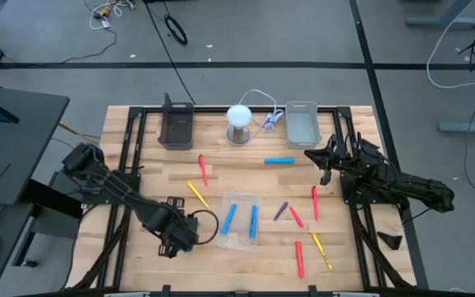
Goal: Pick & Place Markers
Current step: Put the blue pen into the gray bin
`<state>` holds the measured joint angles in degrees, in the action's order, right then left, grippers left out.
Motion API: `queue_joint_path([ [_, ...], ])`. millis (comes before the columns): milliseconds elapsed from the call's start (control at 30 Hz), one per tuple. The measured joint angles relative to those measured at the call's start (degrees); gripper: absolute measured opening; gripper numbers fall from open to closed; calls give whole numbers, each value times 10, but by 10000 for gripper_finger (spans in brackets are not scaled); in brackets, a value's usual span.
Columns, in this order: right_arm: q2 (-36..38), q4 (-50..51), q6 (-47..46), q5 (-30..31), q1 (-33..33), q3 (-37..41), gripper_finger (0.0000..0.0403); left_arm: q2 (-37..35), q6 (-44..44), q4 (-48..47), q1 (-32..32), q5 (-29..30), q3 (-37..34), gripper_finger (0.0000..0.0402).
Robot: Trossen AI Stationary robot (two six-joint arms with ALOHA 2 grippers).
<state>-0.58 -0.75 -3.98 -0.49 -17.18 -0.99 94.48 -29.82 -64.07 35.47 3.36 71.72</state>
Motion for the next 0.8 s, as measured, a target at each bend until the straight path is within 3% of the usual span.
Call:
queue_joint_path([
  [800,0,0,0,0,0,0,29,106,-28,116,34,-35,1,222],
])
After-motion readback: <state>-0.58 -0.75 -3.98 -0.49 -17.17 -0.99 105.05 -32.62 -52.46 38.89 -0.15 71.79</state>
